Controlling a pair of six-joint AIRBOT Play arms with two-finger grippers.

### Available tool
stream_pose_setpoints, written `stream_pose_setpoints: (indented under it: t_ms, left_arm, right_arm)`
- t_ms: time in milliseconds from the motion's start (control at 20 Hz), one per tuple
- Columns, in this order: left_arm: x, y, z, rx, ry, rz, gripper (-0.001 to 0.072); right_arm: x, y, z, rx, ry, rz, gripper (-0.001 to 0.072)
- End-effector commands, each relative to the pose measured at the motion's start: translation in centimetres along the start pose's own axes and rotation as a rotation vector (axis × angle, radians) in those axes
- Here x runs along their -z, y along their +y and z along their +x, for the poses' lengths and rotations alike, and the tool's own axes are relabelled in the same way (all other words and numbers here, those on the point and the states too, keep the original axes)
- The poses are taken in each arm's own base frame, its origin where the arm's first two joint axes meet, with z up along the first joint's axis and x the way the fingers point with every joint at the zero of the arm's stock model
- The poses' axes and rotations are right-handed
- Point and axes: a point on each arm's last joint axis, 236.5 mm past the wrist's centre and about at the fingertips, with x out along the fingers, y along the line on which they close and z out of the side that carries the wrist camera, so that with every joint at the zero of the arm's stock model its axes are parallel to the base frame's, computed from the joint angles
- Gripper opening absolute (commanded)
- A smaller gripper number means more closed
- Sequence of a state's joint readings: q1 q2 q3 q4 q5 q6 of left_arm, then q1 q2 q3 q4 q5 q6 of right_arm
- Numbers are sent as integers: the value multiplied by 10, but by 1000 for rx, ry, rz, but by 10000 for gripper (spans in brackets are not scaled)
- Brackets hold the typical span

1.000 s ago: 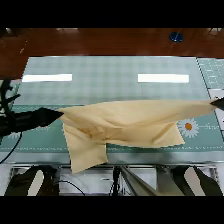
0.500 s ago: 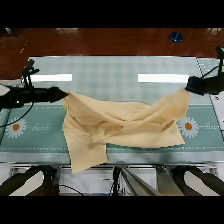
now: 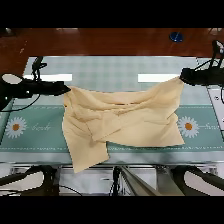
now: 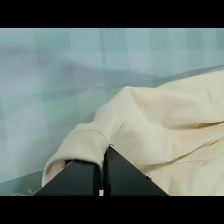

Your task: Fold the shirts.

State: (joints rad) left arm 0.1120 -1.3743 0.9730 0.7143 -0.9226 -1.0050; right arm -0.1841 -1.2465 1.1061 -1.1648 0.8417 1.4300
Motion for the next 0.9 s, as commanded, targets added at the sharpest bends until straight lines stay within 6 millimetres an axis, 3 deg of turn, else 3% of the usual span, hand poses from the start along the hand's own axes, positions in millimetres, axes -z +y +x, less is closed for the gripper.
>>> stream_pose_setpoints:
  t_ms: [0, 100, 250, 300, 400, 500, 650, 850]
  left_arm:
    - [4, 9, 9, -2, 24, -22, 53]
    - [-10, 11, -6, 6, 1, -22, 268]
    - [-24, 9, -50, 62, 21, -21, 288]
    - [-19, 8, -64, 84, 51, -71, 288]
    - [14, 8, -76, 86, 180, -191, 284]
    - [52, -2, -71, 80, 305, -178, 284]
    - [88, -24, -42, 89, 394, -156, 285]
    - [114, -37, 3, 52, 422, -130, 313]
  right_arm:
    - [3, -2, 7, -1, 15, -24, 24]
    - [8, -1, 7, -4, 34, -27, 24]
    - [18, 0, 6, -12, 75, -58, 24]
    - [21, 1, 6, -14, 88, -66, 24]
    - [26, 2, 6, -19, 109, -78, 24]
    - [26, 2, 6, -19, 111, -82, 24]
    - [26, 2, 6, -19, 111, -86, 24]
    - [31, 2, 5, -24, 131, -96, 24]
